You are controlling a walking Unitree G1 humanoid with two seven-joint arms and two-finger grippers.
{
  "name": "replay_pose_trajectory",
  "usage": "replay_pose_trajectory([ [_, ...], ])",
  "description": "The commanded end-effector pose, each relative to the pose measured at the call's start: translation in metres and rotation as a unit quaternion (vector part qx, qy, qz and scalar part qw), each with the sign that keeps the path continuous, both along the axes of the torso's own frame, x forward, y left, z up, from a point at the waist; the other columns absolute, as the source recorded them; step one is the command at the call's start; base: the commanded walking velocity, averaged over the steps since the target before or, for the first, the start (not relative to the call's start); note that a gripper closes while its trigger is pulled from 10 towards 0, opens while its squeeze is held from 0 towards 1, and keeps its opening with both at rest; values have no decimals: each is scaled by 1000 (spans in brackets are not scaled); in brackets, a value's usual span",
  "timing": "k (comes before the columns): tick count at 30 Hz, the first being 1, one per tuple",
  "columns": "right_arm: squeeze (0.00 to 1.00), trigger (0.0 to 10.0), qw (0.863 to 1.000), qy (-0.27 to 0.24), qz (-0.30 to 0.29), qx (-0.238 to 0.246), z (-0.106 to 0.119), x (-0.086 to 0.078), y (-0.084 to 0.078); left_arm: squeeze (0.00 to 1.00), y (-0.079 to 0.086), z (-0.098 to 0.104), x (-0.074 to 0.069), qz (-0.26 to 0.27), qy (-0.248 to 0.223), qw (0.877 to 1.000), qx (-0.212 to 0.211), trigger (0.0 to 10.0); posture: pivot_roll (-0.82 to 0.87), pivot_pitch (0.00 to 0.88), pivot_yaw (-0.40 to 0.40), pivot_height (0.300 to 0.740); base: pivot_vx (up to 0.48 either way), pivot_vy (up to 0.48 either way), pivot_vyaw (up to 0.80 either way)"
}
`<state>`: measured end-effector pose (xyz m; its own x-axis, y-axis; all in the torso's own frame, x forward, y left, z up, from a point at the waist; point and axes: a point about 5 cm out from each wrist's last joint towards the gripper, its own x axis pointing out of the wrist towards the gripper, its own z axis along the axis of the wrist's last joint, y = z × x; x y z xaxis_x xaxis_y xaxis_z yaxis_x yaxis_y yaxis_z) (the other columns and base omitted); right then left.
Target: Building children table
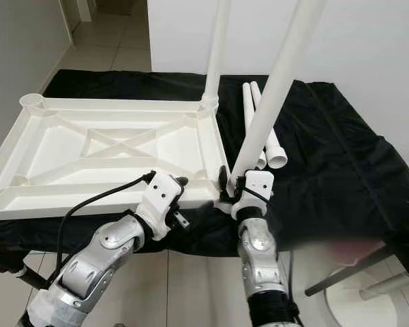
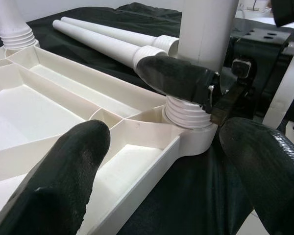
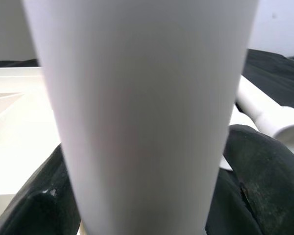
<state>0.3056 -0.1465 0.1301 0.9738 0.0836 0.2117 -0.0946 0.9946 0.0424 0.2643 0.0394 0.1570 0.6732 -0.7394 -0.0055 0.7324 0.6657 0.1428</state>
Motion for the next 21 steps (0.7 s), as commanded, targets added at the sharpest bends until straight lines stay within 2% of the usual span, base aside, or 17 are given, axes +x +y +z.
replay_pose_trajectory([
  [1, 0, 10000, 999, 3, 34, -2, 1, -1, 1, 0, -1, -3, -2, -10, -1, 1000, 7, 10000, 21, 38, -50, 740, 0, 0, 0],
  [6, 0, 10000, 997, -1, 72, -12, 4, -3, -1, 0, 1, -5, 1, 0, -4, 1000, 9, 10000, 12, 38, -36, 740, 0, 0, 0],
  [8, 0, 10000, 995, -4, 99, -23, 6, -3, -3, 0, -1, -7, 2, 13, 2, 1000, -11, 10000, 3, 34, -29, 740, 0, 0, 0],
  [14, 0, 10000, 992, -6, 123, -34, 8, -3, -5, 0, -3, -11, 2, 24, 4, 1000, -19, 10000, 1, 35, -28, 740, 0, 0, 0],
  [15, 0, 10000, 986, -2, 157, -50, 7, -4, -9, 0, -2, -16, 4, 38, 1, 999, -16, 10000, -6, 32, -23, 740, 0, 0, 0],
  [19, 0, 10000, 983, -1, 174, -59, 8, -4, -11, 0, -2, -17, 4, 39, -2, 999, -9, 10000, -7, 30, -22, 740, 0, 0, 0],
  [21, 0, 10000, 977, 3, 203, -71, 7, -4, -18, 0, 0, -15, 5, 36, -6, 999, -6, 10000, -8, 30, -18, 740, 0, 0, 0],
])
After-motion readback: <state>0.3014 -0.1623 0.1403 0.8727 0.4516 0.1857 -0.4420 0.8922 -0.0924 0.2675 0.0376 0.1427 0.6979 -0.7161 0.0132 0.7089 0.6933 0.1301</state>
